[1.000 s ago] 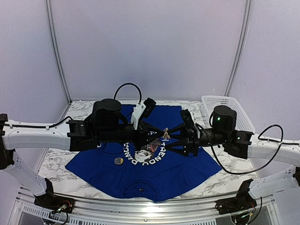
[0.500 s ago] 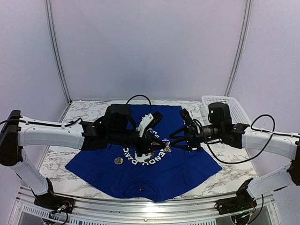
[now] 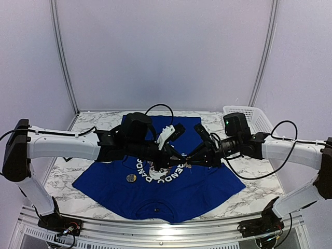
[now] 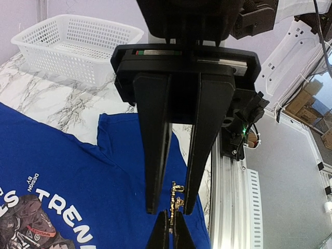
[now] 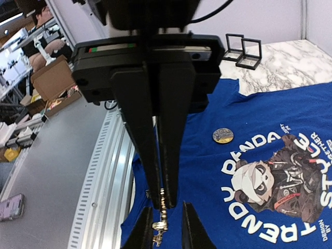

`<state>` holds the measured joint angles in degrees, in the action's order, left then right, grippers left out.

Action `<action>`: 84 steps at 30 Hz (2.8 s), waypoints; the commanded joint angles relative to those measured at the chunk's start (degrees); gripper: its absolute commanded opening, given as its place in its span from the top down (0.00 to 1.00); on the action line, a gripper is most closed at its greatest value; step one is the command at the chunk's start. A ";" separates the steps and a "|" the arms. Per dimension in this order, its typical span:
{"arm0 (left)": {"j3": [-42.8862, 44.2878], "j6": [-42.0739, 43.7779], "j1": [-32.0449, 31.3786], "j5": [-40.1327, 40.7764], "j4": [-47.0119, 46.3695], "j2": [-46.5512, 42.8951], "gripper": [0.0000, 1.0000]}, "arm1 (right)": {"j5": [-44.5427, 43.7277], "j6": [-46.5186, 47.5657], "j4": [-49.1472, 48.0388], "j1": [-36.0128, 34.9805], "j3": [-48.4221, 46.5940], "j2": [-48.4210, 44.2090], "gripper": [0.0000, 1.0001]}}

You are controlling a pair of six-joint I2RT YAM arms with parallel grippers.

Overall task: Pin the brooch onto the clothing
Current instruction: Pass from the left arm to the right

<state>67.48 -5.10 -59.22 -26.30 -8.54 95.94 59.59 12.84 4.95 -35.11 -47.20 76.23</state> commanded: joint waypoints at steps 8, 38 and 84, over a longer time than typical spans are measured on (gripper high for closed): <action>1.33 -0.51 0.60 -2.07 -0.87 0.68 1.00 | 0.22 -2.30 -3.61 0.18 1.08 -0.18 0.85; 0.32 -0.77 0.77 -3.51 -2.19 0.95 1.00 | -1.21 -12.49 -13.21 0.11 4.37 0.70 1.00; 3.36 -5.66 5.23 -7.82 -5.49 14.84 0.94 | -1.82 -30.84 -27.05 0.17 14.33 11.48 1.00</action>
<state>69.28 -9.30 -54.76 -35.46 -10.57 108.14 57.25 -14.79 -18.55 -34.68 -33.78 85.30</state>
